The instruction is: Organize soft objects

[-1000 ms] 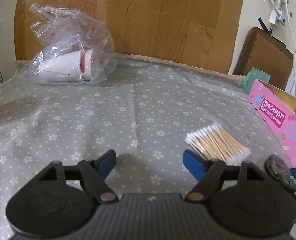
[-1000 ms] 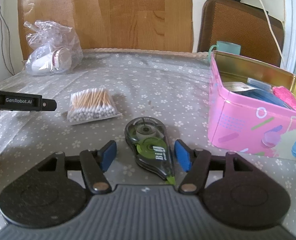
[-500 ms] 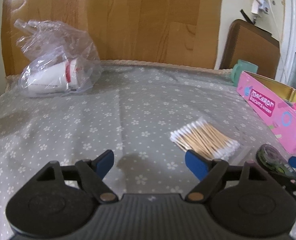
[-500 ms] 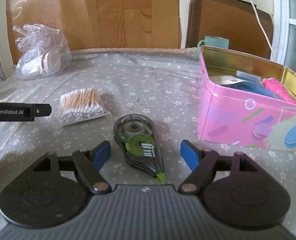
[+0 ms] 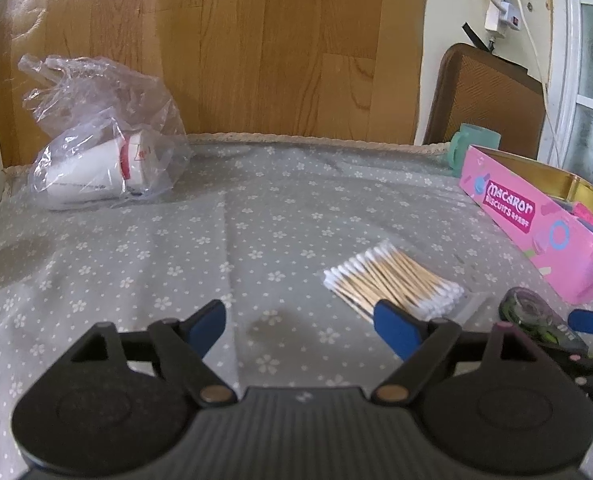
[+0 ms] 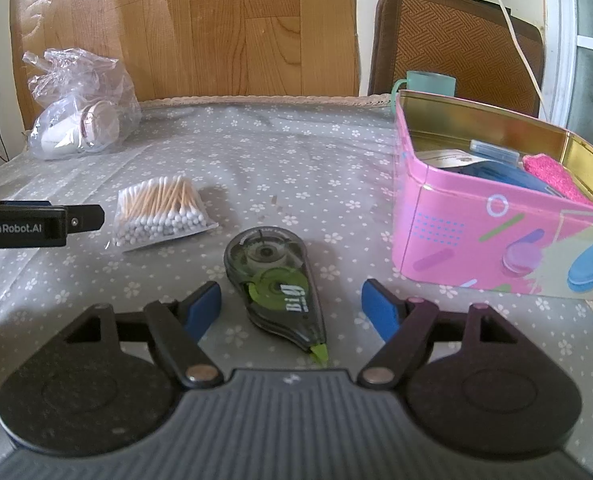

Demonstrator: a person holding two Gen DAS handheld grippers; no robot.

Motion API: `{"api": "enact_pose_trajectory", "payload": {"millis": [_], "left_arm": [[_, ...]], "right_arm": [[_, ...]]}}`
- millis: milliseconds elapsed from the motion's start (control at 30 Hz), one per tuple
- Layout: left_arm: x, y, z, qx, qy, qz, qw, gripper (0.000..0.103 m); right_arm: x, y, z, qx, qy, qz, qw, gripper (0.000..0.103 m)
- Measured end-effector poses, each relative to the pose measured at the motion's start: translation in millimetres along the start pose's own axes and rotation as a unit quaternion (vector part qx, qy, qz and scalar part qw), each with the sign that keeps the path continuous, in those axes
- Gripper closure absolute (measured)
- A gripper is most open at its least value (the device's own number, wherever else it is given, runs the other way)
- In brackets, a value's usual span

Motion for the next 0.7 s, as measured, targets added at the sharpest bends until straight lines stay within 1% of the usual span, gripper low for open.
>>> {"api": "enact_pose_trajectory", "payload": {"millis": [233,333,400,467,567,633,700], "left_arm": [[3,-3,2,0.006,0.010,0.006,0.9999,0.015],[5,-6,2,0.017,0.013,-0.001,0.9998,0.011],[7,-8,3,0.028,0.018,-0.013,0.9994,0.010],[10,-9,3,0.037,0.026,-0.026,0.9986,0.010],[13,-10,3,0.043,0.036,-0.031,0.9979,0.010],[13,-11,3,0.044,0.037,-0.031,0.9978,0.010],[13,-10,3,0.042,0.038,-0.026,0.9981,0.010]], "right_arm": [[1,0,0,0.000,0.000,0.007,1.000,0.018],[3,-2,1,0.002,0.005,0.016,1.000,0.011],[4,-3,2,0.003,0.012,0.024,1.000,0.008],[3,-4,2,0.003,0.017,0.032,0.999,0.008],[2,-3,1,0.002,0.021,0.040,0.999,0.007],[3,-3,2,0.004,0.028,0.043,0.999,0.007],[4,-1,1,0.005,0.043,0.055,0.998,0.007]]}}
Point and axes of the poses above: each gripper's, at about its wrist camera, not at the fingertips, and y roughly against the way its jaws point, x to its left, z to its top, the point moved 2 cm from there along -y, roughly the way its jaws point, and after that the axes turned 11 degrees about y, right-handed, at the moved point
